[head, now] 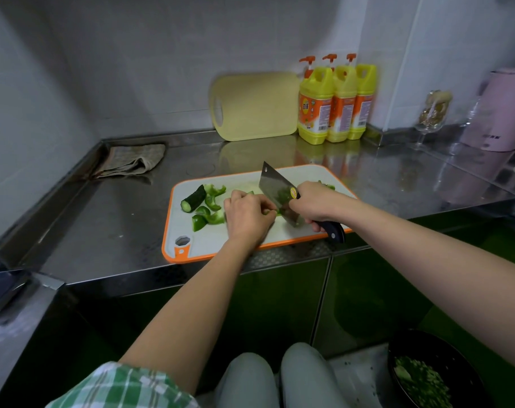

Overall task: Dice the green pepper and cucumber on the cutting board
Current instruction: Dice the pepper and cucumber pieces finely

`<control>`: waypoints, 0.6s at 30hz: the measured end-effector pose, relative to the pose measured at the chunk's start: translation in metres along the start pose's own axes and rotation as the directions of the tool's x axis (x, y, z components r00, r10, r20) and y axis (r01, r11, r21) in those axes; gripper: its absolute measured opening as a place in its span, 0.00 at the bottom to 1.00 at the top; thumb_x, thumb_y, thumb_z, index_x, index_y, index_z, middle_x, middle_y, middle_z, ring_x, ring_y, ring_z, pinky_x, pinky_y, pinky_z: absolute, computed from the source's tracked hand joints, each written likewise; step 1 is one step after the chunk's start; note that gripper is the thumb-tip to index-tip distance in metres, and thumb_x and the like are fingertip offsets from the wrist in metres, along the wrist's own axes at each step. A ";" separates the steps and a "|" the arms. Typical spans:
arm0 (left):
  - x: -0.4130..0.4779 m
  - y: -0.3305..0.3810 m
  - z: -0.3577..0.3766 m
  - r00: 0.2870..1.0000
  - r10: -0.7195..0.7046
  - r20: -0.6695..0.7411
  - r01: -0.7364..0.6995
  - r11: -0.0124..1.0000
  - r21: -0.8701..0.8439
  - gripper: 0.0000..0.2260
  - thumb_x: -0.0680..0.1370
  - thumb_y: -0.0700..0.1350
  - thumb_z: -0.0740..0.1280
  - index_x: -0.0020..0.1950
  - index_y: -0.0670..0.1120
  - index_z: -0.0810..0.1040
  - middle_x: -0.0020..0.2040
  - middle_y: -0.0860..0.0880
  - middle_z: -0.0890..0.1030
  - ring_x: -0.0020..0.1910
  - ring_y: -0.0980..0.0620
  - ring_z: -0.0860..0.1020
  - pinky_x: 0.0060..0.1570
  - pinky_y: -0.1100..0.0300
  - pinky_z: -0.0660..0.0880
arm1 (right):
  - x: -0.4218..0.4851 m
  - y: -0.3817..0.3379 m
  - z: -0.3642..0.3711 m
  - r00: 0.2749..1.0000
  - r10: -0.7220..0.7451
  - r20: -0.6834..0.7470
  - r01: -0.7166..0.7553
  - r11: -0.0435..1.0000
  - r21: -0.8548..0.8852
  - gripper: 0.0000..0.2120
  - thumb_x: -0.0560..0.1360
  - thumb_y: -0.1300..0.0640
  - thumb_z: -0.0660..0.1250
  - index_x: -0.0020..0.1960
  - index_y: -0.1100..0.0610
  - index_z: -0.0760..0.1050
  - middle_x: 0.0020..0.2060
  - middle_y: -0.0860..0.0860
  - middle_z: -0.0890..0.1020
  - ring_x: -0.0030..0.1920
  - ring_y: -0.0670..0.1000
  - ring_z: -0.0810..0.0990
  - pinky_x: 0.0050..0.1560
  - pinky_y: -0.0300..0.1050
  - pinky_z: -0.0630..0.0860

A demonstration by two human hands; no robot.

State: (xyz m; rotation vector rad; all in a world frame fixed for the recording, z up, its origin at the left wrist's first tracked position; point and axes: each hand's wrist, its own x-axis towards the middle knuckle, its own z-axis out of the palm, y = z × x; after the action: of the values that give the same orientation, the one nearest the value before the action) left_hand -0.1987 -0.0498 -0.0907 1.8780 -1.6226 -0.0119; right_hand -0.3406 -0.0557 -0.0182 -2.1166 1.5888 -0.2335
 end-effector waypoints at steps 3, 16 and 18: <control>0.001 -0.001 0.001 1.000 0.004 0.006 -0.004 1.000 0.005 0.05 0.74 0.51 0.69 0.46 0.57 0.84 0.42 0.54 0.76 0.56 0.47 0.67 0.46 0.58 0.56 | 0.003 0.000 0.002 1.000 0.014 -0.011 -0.014 1.000 -0.003 0.09 0.77 0.64 0.55 0.42 0.64 0.71 0.29 0.58 0.77 0.20 0.52 0.74 0.19 0.34 0.67; -0.002 0.000 0.000 1.000 0.002 0.013 -0.002 1.000 -0.003 0.09 0.72 0.47 0.67 0.47 0.58 0.84 0.42 0.53 0.76 0.55 0.48 0.67 0.48 0.57 0.57 | 0.006 -0.001 -0.005 0.995 0.005 -0.099 0.001 0.998 0.059 0.07 0.77 0.63 0.54 0.46 0.63 0.70 0.35 0.64 0.79 0.25 0.57 0.76 0.24 0.40 0.71; -0.002 0.000 0.000 1.000 -0.010 0.010 0.010 1.000 -0.019 0.08 0.72 0.46 0.66 0.45 0.57 0.84 0.42 0.53 0.76 0.55 0.48 0.67 0.47 0.57 0.56 | 0.001 -0.003 -0.007 0.998 -0.005 -0.068 0.008 0.999 0.043 0.06 0.77 0.63 0.54 0.46 0.63 0.69 0.36 0.63 0.79 0.25 0.56 0.76 0.24 0.40 0.70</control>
State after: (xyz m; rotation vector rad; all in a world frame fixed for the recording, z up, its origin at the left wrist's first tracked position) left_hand -0.1991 -0.0481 -0.0918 1.8744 -1.6140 -0.0403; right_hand -0.3405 -0.0585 -0.0107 -2.1017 1.6009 -0.3429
